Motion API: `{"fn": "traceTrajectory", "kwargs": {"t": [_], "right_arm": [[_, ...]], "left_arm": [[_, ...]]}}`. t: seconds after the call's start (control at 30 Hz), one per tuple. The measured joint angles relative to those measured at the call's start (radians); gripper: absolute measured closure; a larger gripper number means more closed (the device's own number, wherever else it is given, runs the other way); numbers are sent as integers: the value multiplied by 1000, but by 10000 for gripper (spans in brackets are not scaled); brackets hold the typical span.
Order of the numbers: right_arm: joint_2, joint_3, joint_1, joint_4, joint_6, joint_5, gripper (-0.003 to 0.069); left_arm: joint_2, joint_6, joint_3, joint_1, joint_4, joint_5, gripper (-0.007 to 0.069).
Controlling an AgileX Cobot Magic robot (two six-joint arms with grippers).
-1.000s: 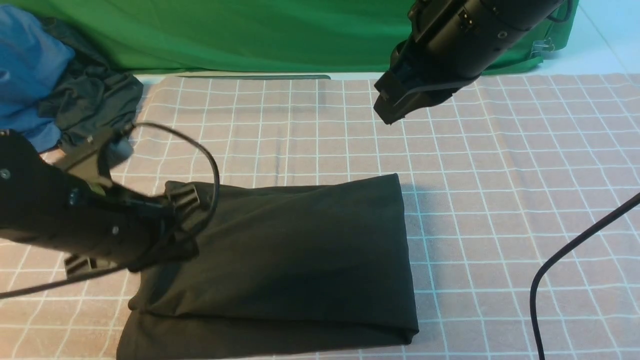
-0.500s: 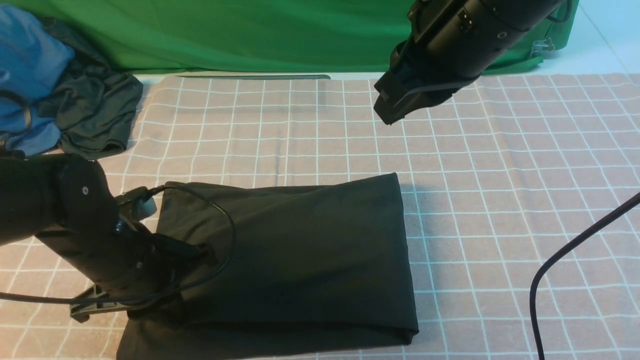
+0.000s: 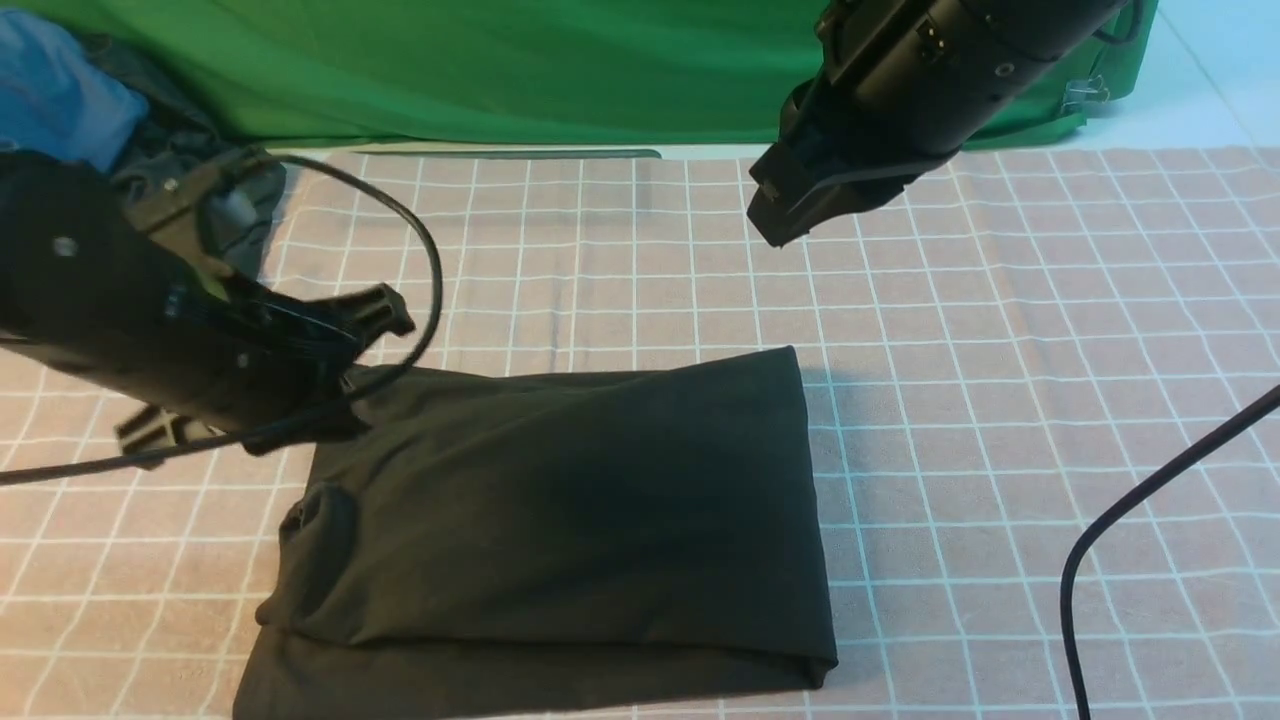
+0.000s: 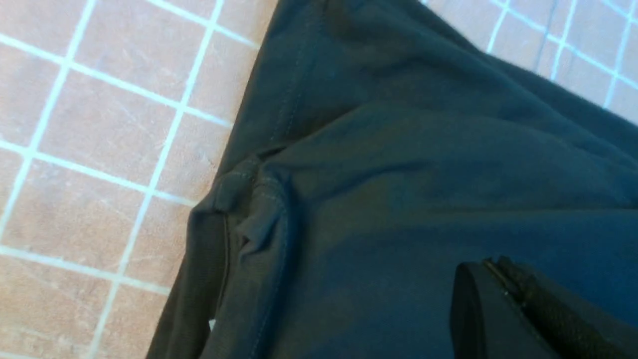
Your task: Fold a long-sleeved shirt over a pink coffee tablecloth.
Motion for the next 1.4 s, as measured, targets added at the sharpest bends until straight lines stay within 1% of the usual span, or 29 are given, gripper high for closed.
{"fn": "traceTrajectory", "kwargs": {"t": [0.13, 0.2, 0.3, 0.57, 0.73, 0.8, 0.83, 0.87, 0.93, 0.97, 1.0, 1.03, 1.07, 1.13, 1.2, 1.4], "right_arm": [[0, 0, 0, 1, -12, -6, 607], [0, 0, 0, 1, -14, -14, 605], [0, 0, 0, 1, -17, -17, 602], [0, 0, 0, 1, -17, -17, 599], [0, 0, 0, 1, -17, -17, 594], [0, 0, 0, 0, -17, -15, 591], [1, 0, 0, 0, -17, -12, 590], [2, 0, 0, -2, -17, -8, 589], [9, 0, 0, -16, -16, -3, 589], [11, 0, 0, -16, -15, -3, 589], [21, 0, 0, -26, -7, 1, 589], [31, 0, 0, -33, 1, 2, 589], [40, 0, 0, -38, 9, 2, 589], [69, 0, 0, -45, 28, 10, 589], [95, 0, 0, -47, 47, 13, 589], [170, 10, -1, -56, 80, 14, 589]], "left_arm": [[105, -3, 0, 0, 49, -9, 610], [186, -30, 0, 0, 107, -12, 610], [241, -76, 0, 0, 167, 21, 610], [248, -170, 0, 0, 283, 101, 610], [237, -187, 0, 0, 290, 147, 610], [205, -180, 0, 0, 256, 130, 610], [181, -157, 0, 0, 211, 105, 610], [154, -112, 0, -1, 148, 70, 610], [105, 25, -6, -11, -62, -5, 610], [102, 38, -7, -11, -62, -10, 610], [90, 132, -23, -23, -198, -37, 610], [92, 175, -34, -33, -260, -47, 610], [97, 194, -44, -42, -293, -50, 610], [138, 230, -71, -63, -336, -63, 610], [183, 241, -97, -76, -347, -64, 610], [348, 246, -172, -101, -341, -64, 610]]}}
